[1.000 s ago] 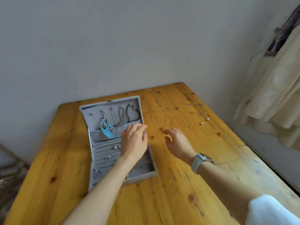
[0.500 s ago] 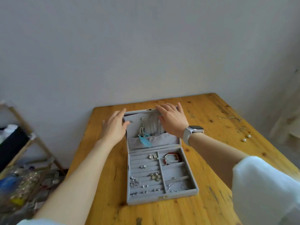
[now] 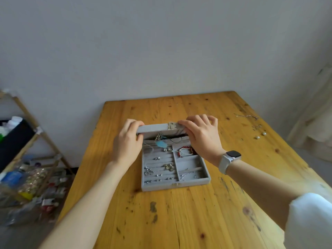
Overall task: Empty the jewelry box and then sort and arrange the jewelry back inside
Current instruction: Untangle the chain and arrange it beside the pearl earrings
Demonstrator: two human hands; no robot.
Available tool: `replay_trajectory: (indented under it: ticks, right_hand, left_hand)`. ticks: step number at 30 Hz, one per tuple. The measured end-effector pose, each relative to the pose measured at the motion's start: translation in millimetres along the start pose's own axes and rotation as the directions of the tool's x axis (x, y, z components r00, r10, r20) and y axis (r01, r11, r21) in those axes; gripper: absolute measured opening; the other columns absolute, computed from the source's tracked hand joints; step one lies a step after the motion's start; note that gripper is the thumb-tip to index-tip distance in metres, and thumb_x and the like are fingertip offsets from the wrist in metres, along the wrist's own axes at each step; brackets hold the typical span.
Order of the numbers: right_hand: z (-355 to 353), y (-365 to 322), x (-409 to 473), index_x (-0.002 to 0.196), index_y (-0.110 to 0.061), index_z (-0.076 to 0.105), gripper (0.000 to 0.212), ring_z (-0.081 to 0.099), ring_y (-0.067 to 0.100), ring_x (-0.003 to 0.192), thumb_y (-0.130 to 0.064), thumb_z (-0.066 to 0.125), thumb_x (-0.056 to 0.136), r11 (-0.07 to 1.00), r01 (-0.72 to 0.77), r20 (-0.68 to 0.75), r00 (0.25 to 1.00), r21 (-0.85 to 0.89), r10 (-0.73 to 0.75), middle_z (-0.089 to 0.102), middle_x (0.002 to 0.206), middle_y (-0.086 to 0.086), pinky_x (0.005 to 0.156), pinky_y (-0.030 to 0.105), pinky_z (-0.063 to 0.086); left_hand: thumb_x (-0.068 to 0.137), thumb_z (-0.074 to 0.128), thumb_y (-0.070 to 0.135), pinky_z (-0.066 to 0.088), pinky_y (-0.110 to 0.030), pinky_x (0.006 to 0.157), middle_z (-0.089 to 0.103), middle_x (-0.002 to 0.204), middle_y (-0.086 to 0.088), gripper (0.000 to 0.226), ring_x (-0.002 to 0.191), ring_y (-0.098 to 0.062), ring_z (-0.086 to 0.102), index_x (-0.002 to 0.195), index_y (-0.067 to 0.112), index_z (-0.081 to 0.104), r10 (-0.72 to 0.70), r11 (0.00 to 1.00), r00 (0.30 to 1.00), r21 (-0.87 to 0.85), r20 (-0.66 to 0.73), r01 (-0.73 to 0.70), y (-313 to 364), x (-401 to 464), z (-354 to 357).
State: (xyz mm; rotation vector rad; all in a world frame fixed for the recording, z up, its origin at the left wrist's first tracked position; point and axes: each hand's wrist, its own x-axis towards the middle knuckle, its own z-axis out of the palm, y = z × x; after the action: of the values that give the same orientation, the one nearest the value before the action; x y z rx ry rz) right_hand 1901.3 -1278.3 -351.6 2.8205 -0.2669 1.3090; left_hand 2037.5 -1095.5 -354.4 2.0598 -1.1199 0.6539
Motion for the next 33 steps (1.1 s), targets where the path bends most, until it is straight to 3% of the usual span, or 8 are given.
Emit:
replay_trajectory:
  ticks: [6,11,15,17,20,23,28,33]
  right_hand:
    - [-12,-14,-68,0.106,-0.028,0.055,0.018,0.047,0.017,0.086,-0.022,0.050,0.090,0.996,0.083,0.046,0.995,0.038,-0.084,0.062,0.094,-0.003,0.075,0.036,0.029]
    - [-2,-20,-110,0.105,-0.024,0.055,0.032,0.046,0.019,0.086,-0.010,0.066,0.078,0.997,0.075,0.152,0.986,-0.004,-0.073,0.061,0.095,0.000,0.070,0.033,0.027]
    - [2,-27,-129,0.106,-0.021,0.059,0.038,0.046,0.020,0.089,-0.004,0.069,0.073,0.999,0.048,0.212,0.976,0.013,-0.050,0.061,0.098,0.003,0.072,0.035,0.037]
    - [1,-32,-136,0.111,-0.022,0.057,0.040,0.045,0.021,0.094,-0.005,0.061,0.076,0.999,0.042,0.229,0.973,0.002,-0.042,0.061,0.102,0.004,0.074,0.037,0.039]
    - [0,-37,-142,0.125,-0.025,0.047,0.048,0.046,0.023,0.103,-0.011,0.042,0.080,0.995,0.092,0.289,0.954,-0.034,-0.078,0.058,0.112,0.004,0.082,0.041,0.036]
    - [0,-42,-147,0.130,-0.025,0.045,0.056,0.043,0.027,0.111,-0.010,0.051,0.077,0.990,0.126,0.319,0.942,-0.067,-0.099,0.055,0.118,0.009,0.087,0.046,0.035]
    - [-2,-43,-154,0.124,-0.026,0.053,0.047,0.045,0.030,0.115,-0.014,0.045,0.079,0.985,0.159,0.304,0.944,-0.073,-0.130,0.053,0.123,0.012,0.095,0.048,0.032]
    - [-5,-42,-152,0.114,-0.027,0.061,0.041,0.041,0.028,0.114,-0.021,0.052,0.074,0.961,0.240,0.402,0.900,-0.136,-0.167,0.039,0.128,0.006,0.095,0.047,0.029]
  left_hand:
    - [0.058,0.073,-0.015,0.056,-0.035,0.070,0.062,0.095,-0.008,0.043,0.083,-0.026,0.063,0.095,0.004,0.063,0.125,0.992,0.973,-0.018,0.194,-0.124,-4,-64,-7]
    - [0.061,0.083,0.005,0.055,-0.032,0.079,0.063,0.101,-0.005,0.047,0.095,-0.018,0.061,0.105,0.006,0.065,0.176,0.982,0.911,0.003,0.373,-0.191,-8,-99,-13]
    - [0.072,0.075,0.001,0.056,-0.039,0.078,0.064,0.108,-0.007,0.036,0.102,-0.023,0.062,0.106,0.004,0.066,0.153,0.983,0.921,0.041,0.357,-0.179,-6,-123,-7]
    - [0.082,0.064,0.005,0.053,-0.040,0.081,0.061,0.117,-0.008,0.031,0.114,-0.023,0.056,0.113,0.004,0.062,0.136,0.981,0.937,0.088,0.321,-0.173,-4,-136,-1]
    - [0.088,0.052,0.024,0.043,-0.044,0.092,0.043,0.141,-0.007,0.049,0.134,-0.023,0.033,0.135,0.015,0.041,0.037,0.982,0.934,0.160,0.356,-0.100,4,-156,8]
    - [0.088,0.043,0.040,0.037,-0.050,0.098,0.021,0.153,-0.006,0.062,0.140,-0.024,0.016,0.144,0.022,0.020,-0.121,0.985,0.913,0.158,0.388,0.064,13,-170,17]
    - [0.086,0.044,0.037,0.035,-0.049,0.103,0.012,0.154,-0.006,0.067,0.139,-0.030,0.020,0.144,0.024,0.011,-0.138,0.988,0.914,0.114,0.382,0.101,14,-173,26]
    - [0.087,0.046,0.034,0.039,-0.048,0.099,0.011,0.154,-0.006,0.067,0.135,-0.031,0.030,0.143,0.025,0.011,-0.130,0.990,0.925,0.094,0.358,0.103,16,-174,26]
